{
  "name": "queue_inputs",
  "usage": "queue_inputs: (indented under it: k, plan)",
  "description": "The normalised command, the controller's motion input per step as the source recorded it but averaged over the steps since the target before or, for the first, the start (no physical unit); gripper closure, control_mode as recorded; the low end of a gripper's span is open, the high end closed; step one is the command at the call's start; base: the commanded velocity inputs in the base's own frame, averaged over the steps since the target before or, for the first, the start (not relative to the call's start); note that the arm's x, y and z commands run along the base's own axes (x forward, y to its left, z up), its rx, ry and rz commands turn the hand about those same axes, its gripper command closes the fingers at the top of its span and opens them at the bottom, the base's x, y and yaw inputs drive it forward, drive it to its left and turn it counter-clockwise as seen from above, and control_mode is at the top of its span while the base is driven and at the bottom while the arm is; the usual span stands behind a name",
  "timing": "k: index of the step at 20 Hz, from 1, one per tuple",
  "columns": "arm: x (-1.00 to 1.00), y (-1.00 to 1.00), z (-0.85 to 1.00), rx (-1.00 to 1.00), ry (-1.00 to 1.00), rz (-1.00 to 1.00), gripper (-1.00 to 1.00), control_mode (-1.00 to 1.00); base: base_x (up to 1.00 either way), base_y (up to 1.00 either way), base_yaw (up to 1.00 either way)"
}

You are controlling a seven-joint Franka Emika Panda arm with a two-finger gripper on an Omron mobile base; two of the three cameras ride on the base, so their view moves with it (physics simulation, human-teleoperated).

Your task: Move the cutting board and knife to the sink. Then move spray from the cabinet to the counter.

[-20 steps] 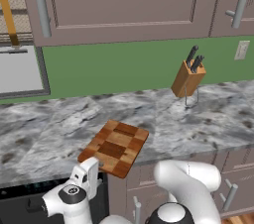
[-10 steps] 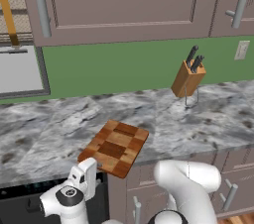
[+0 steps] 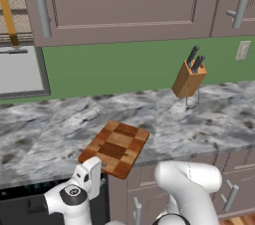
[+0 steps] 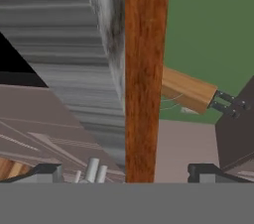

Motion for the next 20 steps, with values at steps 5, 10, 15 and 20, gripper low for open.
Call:
queue_inputs:
  k: [5, 10, 15, 20]
  plan:
    - [0.0, -0.21, 0.03, 0.0, 0.0, -0.03, -1.0, -1.0, 0.0, 0.0, 0.0]
    - [0.0, -0.14, 0.0, 0.0, 0.0, -0.03, -1.0, -1.0, 0.0, 0.0, 0.0]
    - [0.0, -0.12, 0.0, 0.0, 0.0, -0.02, -1.0, -1.0, 0.0, 0.0, 0.0]
    - [0.0, -0.07, 0.0, 0.0, 0.0, -0.02, -1.0, -1.0, 0.0, 0.0, 0.0]
